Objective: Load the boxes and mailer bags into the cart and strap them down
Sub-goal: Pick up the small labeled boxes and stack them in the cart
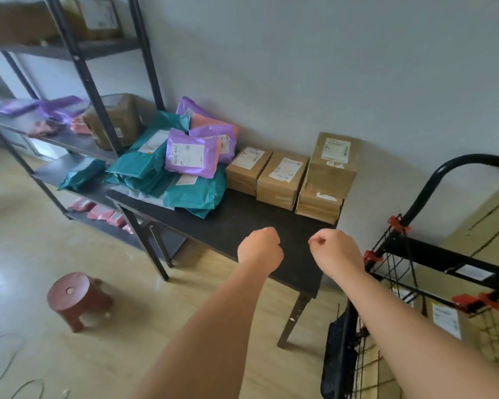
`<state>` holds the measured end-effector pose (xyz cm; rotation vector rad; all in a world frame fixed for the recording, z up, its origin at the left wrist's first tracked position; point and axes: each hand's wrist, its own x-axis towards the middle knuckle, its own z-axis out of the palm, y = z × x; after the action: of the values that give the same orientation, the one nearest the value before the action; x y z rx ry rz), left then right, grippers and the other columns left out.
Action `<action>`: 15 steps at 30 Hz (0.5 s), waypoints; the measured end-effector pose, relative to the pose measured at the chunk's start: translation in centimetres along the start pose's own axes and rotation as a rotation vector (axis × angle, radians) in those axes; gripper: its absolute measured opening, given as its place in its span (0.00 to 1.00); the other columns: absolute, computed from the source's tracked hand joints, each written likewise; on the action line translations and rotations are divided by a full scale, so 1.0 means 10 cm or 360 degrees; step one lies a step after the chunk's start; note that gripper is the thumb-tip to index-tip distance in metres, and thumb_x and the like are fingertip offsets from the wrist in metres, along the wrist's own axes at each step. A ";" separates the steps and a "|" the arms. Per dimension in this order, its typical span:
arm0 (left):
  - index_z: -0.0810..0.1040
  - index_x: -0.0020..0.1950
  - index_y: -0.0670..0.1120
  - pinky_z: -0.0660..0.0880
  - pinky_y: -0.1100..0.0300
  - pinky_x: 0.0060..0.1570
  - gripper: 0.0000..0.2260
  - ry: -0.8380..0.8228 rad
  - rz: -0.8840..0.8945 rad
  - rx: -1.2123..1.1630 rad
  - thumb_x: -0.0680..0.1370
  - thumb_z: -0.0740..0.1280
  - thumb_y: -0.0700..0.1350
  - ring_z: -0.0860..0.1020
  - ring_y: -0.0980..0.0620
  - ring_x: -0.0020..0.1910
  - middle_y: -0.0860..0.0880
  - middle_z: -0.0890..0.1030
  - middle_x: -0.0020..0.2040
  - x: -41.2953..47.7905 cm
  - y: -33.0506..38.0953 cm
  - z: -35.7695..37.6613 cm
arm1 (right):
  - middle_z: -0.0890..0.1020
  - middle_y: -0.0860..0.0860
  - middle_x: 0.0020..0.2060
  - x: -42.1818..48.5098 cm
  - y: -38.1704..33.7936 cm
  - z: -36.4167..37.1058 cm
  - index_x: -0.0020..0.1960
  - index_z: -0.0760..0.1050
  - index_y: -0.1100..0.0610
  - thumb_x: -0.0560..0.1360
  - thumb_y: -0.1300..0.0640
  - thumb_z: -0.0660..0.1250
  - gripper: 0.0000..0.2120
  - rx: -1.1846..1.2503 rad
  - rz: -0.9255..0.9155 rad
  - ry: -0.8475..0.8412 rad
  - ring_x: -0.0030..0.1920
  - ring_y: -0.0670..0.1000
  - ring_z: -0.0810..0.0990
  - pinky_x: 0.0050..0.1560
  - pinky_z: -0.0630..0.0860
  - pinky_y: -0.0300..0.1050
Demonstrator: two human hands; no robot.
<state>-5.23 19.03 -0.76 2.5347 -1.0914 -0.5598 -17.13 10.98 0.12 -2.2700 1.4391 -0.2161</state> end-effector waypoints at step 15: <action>0.71 0.63 0.47 0.76 0.56 0.42 0.13 0.0156 0.0130 0.0132 0.78 0.63 0.41 0.77 0.50 0.44 0.49 0.77 0.47 1.38 0.58 -0.30 | 0.81 0.45 0.38 1.38 -0.13 -0.40 0.47 0.80 0.49 0.80 0.55 0.60 0.10 0.0189 0.0004 0.0531 0.37 0.47 0.79 0.36 0.77 0.44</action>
<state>1.30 5.42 1.26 2.5440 -1.1993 -0.3719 -11.33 -1.97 2.82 -2.2092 1.5413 -0.6887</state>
